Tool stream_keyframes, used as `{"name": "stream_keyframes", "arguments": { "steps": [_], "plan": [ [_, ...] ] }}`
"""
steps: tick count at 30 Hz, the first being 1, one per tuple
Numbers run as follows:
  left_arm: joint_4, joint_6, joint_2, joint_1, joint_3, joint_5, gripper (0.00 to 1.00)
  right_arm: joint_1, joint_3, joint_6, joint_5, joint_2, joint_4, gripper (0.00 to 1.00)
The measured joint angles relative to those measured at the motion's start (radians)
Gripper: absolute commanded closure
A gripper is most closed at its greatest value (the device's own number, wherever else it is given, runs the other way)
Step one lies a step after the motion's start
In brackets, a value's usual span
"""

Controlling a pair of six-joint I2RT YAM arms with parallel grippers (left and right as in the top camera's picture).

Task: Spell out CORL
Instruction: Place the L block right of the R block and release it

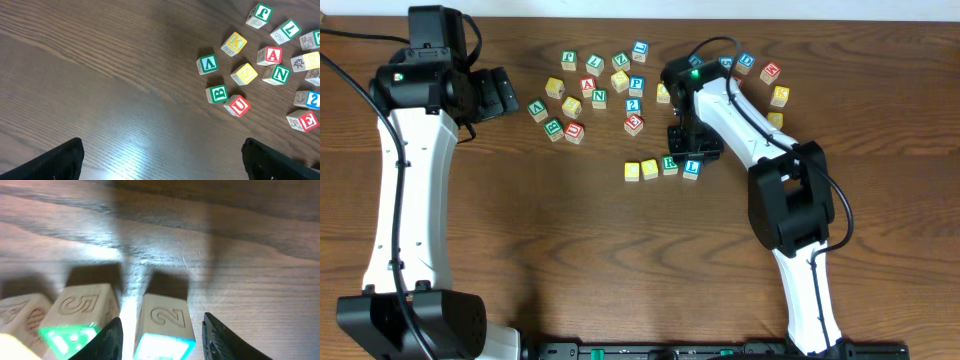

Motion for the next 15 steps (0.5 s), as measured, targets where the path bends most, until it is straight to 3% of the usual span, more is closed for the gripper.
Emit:
{"name": "stream_keyframes", "arguments": {
  "steps": [6,15],
  "plan": [
    [0.0,0.0,0.0,0.0,0.0,0.0,0.01,-0.003,0.068,-0.023,-0.019,0.0,-0.042,0.52],
    [-0.001,0.0,0.0,0.0,0.0,0.011,0.01,-0.01,0.19,-0.038,-0.031,0.0,-0.124,0.57]
  ]
}}
